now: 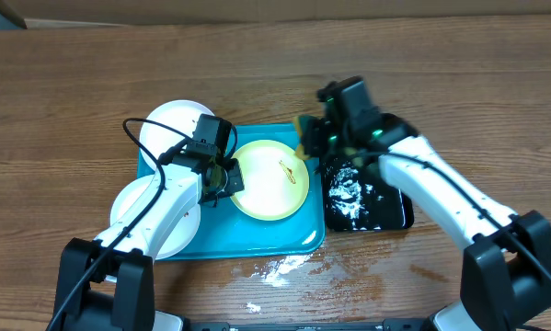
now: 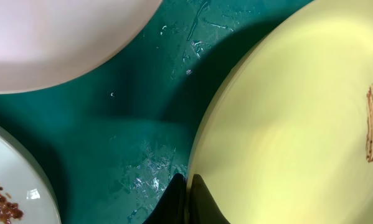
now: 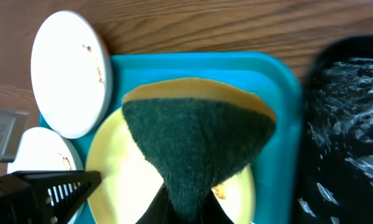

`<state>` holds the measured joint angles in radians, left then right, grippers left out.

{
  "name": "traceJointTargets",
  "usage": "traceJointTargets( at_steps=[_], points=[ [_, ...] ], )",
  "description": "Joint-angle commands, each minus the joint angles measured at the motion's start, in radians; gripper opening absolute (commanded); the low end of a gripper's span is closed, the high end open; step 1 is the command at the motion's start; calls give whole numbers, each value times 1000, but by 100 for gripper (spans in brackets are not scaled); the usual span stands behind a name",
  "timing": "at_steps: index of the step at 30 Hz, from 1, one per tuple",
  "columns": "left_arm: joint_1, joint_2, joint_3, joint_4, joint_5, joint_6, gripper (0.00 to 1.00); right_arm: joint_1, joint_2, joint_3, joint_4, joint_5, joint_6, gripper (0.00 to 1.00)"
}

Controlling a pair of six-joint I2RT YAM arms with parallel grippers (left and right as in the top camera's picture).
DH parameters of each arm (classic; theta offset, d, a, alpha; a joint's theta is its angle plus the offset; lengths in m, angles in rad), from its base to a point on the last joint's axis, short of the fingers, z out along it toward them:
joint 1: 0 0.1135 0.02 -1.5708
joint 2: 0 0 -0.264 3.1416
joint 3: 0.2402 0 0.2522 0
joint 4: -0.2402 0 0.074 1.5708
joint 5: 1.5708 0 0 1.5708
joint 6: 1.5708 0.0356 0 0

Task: Clean dirty plates on tray and stack at the side
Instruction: 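Lift the sponge with the right gripper and carry it to the yellow plate, then scrub the yellow plate surface with the sponge while the left gripper holds it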

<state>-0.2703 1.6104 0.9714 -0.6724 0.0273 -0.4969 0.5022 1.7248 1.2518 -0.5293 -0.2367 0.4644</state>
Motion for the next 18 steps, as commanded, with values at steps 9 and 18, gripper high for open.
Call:
traceJointTargets(
  at_steps=[9,18],
  points=[
    [2,17,13,13,6,-13,4,194,175,4,230,394,0,4],
    [2,90,13,12,6,-4,4,194,319,4,437,405,-76,4]
  ],
)
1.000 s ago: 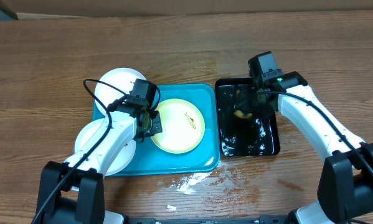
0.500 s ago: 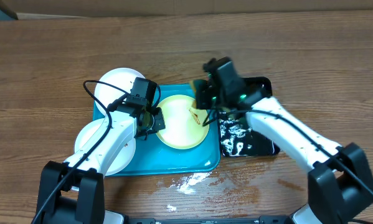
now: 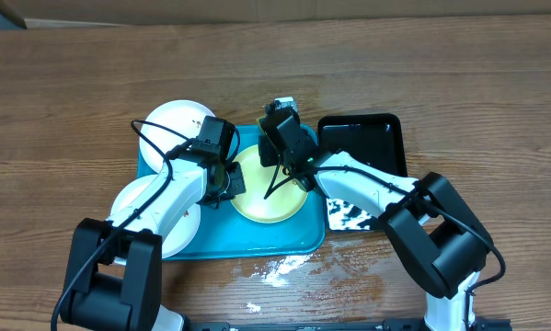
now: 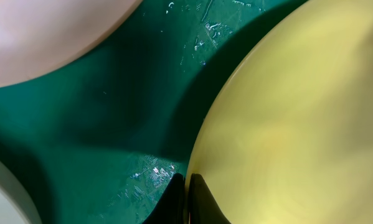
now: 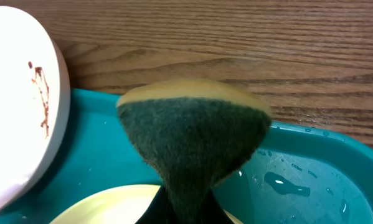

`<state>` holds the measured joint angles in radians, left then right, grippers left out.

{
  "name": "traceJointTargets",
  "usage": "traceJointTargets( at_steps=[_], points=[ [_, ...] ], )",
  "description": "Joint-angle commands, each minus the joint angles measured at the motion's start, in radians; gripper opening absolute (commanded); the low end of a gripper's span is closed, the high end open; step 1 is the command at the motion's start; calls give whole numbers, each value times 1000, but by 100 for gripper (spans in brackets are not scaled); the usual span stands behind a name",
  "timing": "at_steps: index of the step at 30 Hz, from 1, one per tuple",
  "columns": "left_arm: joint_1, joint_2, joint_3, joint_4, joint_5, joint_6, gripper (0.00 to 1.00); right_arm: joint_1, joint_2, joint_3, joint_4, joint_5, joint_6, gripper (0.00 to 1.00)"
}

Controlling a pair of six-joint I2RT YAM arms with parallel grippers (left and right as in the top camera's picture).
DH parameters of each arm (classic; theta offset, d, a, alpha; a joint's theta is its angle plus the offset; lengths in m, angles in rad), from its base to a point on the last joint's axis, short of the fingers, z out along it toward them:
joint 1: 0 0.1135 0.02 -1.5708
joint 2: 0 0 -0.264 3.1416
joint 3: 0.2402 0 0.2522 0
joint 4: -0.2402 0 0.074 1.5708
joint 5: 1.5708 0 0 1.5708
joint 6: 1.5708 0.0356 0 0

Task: Clean dirty plates on tray and stack at the side
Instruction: 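Scrub the yellow plate surface with the sponge while the left gripper holds it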

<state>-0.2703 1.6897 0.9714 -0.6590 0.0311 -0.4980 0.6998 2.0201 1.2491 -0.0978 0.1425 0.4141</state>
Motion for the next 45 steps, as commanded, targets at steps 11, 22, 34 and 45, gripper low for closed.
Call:
traceJointTargets(
  at_steps=[11,22,34,45],
  points=[
    [2,68,13,34,-21,-11,4,-3,38,6,-146,25,-21,4],
    [2,70,13,54,-39,-30,4,-2,-95,43,-153,20,-84,4],
    [2,70,13,53,-39,-29,4,11,42,19,-82,-23,-135,4],
    [3,70,13,54,-39,-31,4,10,70,19,-124,41,-206,4]
  ],
)
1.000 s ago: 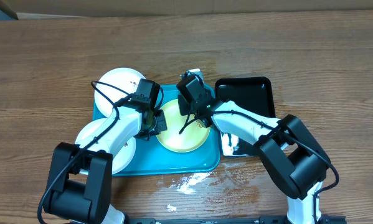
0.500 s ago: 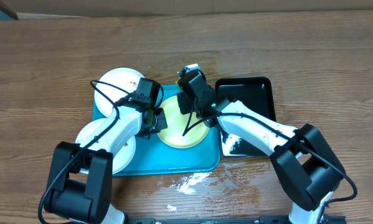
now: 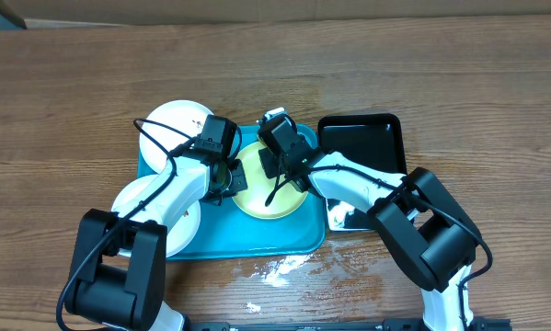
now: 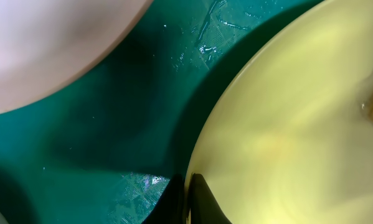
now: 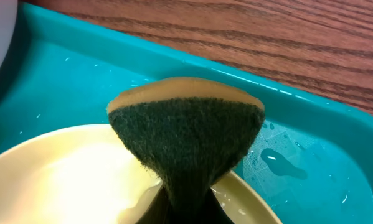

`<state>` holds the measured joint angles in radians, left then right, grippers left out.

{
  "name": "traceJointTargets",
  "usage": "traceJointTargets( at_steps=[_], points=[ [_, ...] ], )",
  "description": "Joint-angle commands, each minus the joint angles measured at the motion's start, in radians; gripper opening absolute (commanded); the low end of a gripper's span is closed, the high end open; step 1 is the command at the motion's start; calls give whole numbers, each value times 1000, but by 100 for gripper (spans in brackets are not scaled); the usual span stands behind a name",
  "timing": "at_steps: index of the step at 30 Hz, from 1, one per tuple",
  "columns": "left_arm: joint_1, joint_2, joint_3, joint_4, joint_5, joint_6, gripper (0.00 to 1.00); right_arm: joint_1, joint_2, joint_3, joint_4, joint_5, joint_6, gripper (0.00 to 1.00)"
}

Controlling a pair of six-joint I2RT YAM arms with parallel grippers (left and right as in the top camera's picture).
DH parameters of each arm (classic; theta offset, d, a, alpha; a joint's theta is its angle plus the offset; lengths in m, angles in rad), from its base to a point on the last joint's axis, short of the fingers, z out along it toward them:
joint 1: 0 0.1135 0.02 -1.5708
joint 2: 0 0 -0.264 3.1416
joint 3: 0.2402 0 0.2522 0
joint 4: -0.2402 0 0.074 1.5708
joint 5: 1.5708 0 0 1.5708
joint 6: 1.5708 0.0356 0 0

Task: Clean dirty plates on tray and stack at the side
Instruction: 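Scrub the yellow plate surface with the sponge while the left gripper holds it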

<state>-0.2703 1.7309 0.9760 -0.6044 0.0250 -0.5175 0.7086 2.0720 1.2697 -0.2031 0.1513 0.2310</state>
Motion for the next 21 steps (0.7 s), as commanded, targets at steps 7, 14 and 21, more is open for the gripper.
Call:
traceJointTargets(
  at_steps=[7,14,21],
  points=[
    [3,29,8,-2,-36,-23,4,1,17,2,-161,31,-22,4],
    [3,29,8,0,-37,-48,4,1,16,7,-264,-17,34,4],
    [3,29,8,0,-37,-48,4,1,16,6,-330,-120,122,4]
  ],
)
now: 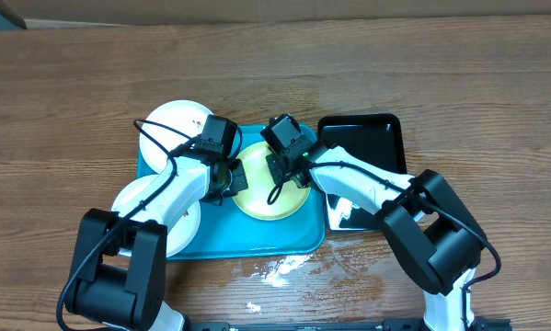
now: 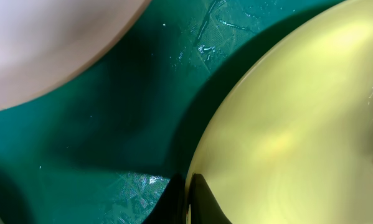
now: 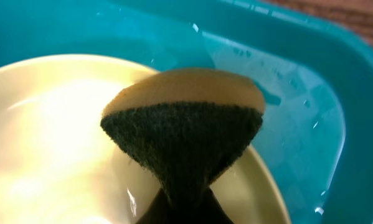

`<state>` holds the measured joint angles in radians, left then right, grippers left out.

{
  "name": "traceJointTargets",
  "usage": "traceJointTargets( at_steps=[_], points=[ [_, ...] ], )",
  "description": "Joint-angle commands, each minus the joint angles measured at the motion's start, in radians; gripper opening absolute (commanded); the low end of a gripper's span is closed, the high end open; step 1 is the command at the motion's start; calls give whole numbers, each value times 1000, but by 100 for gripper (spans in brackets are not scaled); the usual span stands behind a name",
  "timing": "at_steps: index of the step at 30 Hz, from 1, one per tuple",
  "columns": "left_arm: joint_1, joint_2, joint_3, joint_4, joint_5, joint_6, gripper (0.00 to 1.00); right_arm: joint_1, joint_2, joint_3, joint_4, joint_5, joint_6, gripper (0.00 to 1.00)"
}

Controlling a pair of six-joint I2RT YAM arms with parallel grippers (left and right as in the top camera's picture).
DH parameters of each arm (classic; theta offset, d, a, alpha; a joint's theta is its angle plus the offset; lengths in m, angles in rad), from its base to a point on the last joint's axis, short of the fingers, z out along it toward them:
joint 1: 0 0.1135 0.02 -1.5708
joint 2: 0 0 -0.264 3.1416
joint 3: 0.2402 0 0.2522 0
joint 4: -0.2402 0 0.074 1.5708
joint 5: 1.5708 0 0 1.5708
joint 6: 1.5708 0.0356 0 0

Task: Clean dirty plates on tray and stack at the side
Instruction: 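Scrub the yellow plate surface with the sponge while the left gripper holds it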

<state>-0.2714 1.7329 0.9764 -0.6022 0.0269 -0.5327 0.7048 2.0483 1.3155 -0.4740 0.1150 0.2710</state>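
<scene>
A yellow plate (image 1: 268, 191) lies on the teal tray (image 1: 257, 239). My left gripper (image 1: 227, 179) is shut on the plate's left rim; the left wrist view shows both fingers (image 2: 187, 199) pinching the yellow plate (image 2: 286, 124) edge. My right gripper (image 1: 289, 165) is shut on a green-and-yellow sponge (image 3: 183, 127), which sits over the yellow plate (image 3: 61, 137) near its far rim. Two white plates (image 1: 169, 124) rest at the tray's left, one behind the other (image 1: 151, 216).
A black tray (image 1: 376, 175) with white foam stands right of the teal tray. Spilled white foam (image 1: 280, 268) lies on the wooden table in front of the teal tray. The left wrist view shows a white plate's rim (image 2: 55, 50) and wet tray floor (image 2: 111, 124).
My right gripper has moved with the sponge from the plate's far edge by the tray wall onto the plate. The left gripper still holds the rim in place.
At first my right gripper held the sponge by the black tray, and the yellow plate showed a brown smear. Then the sponge was at the tray's far edge, then at the plate's rim, and now on the plate. The smear no longer shows in the left wrist view.
</scene>
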Motion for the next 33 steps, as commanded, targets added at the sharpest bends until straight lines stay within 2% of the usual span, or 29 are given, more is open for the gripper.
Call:
traceJointTargets(
  at_steps=[1,7,11,16,20,25,33],
  points=[
    [4,27,8,-2,-39,-34,4,5,40,-39,-68,-84,100,4],
    [4,27,8,2,-39,-40,4,5,40,-44,-90,-83,130,4],
    [4,27,8,2,-39,-40,4,5,40,-46,-122,-85,216,4],
    [4,27,8,2,-38,-40,4,5,40,-44,-132,-222,259,4],
    [4,27,8,2,-38,-40,4,-2,32,36,-137,-286,188,4],
    [4,27,8,1,-37,-40,4,-17,14,181,-219,-266,111,4],
    [4,27,8,1,-37,-40,4,-28,40,165,-243,-104,-33,4]
  ],
)
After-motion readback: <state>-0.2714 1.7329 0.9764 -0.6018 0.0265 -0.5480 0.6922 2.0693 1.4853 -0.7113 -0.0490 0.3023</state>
